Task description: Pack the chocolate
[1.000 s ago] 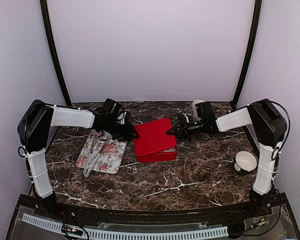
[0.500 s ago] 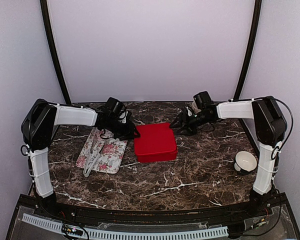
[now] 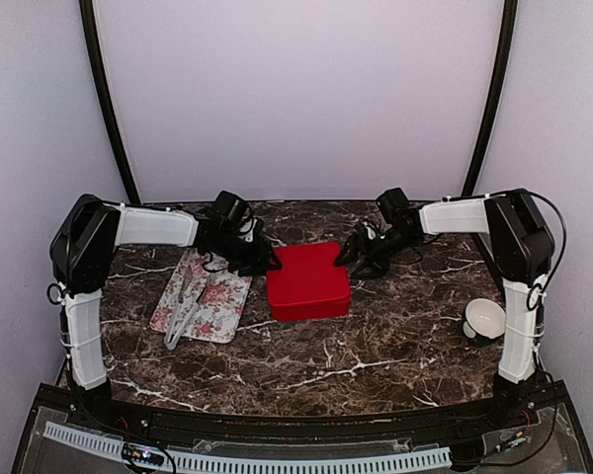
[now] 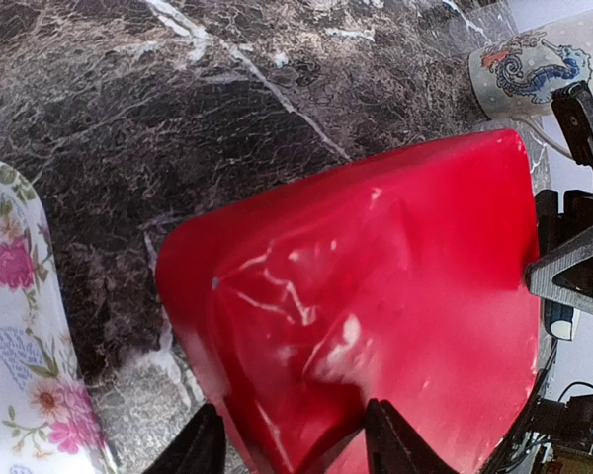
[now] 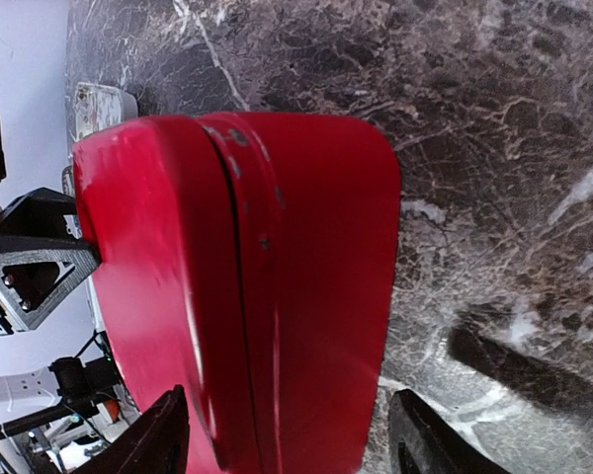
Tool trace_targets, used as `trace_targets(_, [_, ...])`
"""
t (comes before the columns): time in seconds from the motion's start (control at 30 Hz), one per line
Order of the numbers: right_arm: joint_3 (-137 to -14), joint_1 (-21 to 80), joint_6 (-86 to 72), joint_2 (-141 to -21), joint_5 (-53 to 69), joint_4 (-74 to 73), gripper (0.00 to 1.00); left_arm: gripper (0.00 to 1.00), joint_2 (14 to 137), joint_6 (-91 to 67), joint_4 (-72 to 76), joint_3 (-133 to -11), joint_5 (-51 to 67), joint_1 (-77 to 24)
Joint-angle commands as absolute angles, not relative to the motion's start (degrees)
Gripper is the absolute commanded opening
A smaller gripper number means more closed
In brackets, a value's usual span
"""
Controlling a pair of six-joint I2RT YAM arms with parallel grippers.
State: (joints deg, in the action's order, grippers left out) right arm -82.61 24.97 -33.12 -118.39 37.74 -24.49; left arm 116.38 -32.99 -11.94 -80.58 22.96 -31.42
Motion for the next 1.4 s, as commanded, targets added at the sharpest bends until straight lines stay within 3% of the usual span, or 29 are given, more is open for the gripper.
trace_targets(0.0, [-83.59,26.84,-32.57,-119.74,42.32,-22.4,0.65,0.51,117.6,-30.58,-15.03,-83.67,23.26,-32.09])
trace_targets(0.37, [-78.19,31.9,-36.73,-119.53,46.41,-15.45,0.37,0.53,117.82,-25.07,-19.33,-82.9,26.42,-32.41])
trace_targets(0.9, [-56.14,40.54,-44.36,-110.48,49.11,-1.43,0.26,0.58,113.35,-11.78,-23.59,-75.21,28.73,-33.2])
trace_targets(1.0, [-54.22,41.63,-42.55,-109.02,49.58,-2.57,0.31,0.57,113.44,-8.57,-24.22,-75.07,27.78,-33.4])
trace_targets(1.2, [-51.73,38.69,-41.57,-102.82,48.29,-5.8,0.6,0.57,114.87,-4.96,-26.32,-76.78,27.51,-33.51])
trace_targets(1.37, [-51.23,35.92,-43.21,-98.56,48.54,-5.97,0.7,0.59,114.87,-3.98,-27.25,-77.64,25.92,-33.84])
